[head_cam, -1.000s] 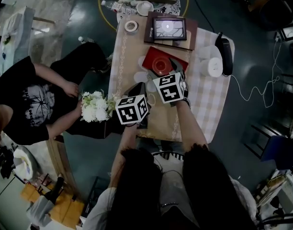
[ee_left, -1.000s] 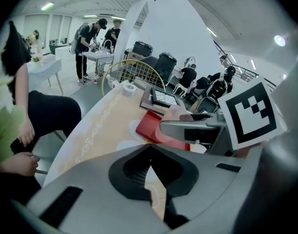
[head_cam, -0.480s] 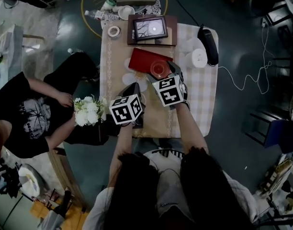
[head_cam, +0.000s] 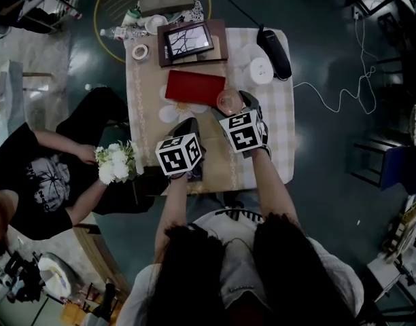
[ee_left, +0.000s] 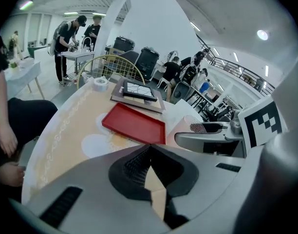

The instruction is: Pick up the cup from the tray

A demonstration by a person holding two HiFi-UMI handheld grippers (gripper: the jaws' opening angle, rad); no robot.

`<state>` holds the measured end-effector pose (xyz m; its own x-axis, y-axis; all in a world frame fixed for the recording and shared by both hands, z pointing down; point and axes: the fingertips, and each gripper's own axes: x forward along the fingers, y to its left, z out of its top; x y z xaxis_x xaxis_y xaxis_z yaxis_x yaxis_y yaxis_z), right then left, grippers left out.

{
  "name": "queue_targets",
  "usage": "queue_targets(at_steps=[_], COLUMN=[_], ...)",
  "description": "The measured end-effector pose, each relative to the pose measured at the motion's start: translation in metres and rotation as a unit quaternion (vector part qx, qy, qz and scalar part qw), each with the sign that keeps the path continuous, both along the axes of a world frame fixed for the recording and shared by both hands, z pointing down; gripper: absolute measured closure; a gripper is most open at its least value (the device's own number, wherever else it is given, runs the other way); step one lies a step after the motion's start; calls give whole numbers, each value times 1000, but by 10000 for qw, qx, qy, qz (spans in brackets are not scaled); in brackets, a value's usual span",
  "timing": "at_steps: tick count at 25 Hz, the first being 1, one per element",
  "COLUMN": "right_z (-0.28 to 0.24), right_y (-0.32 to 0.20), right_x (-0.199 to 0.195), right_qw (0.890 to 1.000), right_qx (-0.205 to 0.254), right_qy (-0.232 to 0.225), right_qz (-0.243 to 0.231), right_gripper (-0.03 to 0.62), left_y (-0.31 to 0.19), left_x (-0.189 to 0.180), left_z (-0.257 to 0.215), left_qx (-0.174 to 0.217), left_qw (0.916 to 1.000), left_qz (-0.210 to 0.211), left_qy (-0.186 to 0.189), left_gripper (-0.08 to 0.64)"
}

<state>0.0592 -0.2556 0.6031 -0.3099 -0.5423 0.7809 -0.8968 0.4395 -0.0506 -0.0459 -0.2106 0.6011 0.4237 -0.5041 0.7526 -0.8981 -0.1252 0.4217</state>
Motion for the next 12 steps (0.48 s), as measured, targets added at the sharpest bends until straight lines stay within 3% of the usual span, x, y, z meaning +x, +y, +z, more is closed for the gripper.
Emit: queue_targets(at_steps=[12], right_z=[25], right_y=[35], right_x=[18], right_qw=[9993], right_qx=[-285], right_qy=[217], right_qz=[75], right_gripper=[192], left_y=[13], left_x=[11], left_z=[11], left_qx=[-127], left_qw=[9997], left_qz=[189], left_qy=[-43], left_gripper=[555])
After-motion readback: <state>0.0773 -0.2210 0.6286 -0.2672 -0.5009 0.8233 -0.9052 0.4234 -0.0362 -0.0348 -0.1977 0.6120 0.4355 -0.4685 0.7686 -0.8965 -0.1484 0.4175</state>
